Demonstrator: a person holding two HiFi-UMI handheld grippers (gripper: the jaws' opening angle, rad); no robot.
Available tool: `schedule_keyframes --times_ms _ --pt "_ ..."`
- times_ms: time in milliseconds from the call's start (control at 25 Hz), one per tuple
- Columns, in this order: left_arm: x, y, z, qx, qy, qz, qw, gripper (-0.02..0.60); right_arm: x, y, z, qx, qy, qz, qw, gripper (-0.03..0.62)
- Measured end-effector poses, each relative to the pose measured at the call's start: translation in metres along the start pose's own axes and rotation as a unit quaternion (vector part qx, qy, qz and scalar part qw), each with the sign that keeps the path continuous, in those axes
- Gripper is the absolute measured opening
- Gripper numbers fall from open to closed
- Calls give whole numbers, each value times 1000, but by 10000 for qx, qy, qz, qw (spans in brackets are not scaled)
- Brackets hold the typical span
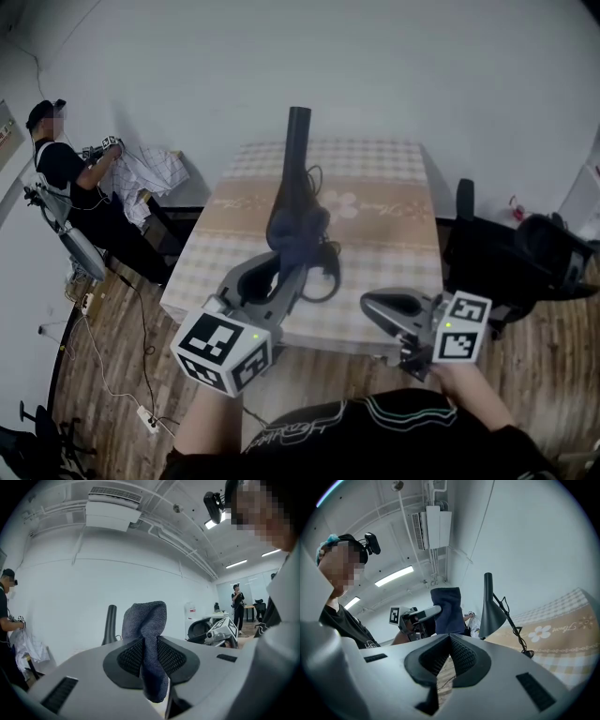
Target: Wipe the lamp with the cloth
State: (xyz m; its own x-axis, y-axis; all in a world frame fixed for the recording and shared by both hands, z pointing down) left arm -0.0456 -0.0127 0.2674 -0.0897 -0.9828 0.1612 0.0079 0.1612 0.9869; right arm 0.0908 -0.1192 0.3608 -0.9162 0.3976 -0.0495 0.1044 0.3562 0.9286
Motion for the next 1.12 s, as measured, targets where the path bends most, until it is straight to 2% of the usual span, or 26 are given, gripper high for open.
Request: schedule_keyframes --times_ms 400,560,720,880,1120 --pt "34 -63 21 508 -534 -165 9971 72 -2 -36 -43 -94 -260 9 9996 11" --pt "55 -83 28 770 -901 -132 9929 71 -9 -52 -67 -134 -402 32 9991 11" --pt "76 -100 35 1160 -1285 -5 9849 71 -14 -70 -89 -191 -528 40 9984 11" --pt "100 -116 37 1430 -1505 63 9782 71 -22 -82 -111 -211 -667 36 9975 11" --pt "132 -132 49 2010 -1936 282 9598 71 -28 -88 -137 -134 -826 36 9965 11"
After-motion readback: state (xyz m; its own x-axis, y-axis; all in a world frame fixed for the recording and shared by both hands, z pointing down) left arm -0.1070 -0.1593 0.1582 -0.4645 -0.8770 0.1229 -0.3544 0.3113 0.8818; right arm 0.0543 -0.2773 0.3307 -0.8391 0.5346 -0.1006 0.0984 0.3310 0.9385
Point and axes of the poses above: the fingertips, and each gripper's own axes: x forward along the fingers, z to its left, y out of its underside, the point moved 5 cm from there along -x, backward along the fingers, and after that the axes turned 4 degrees about -x, right-handed, at the moved point
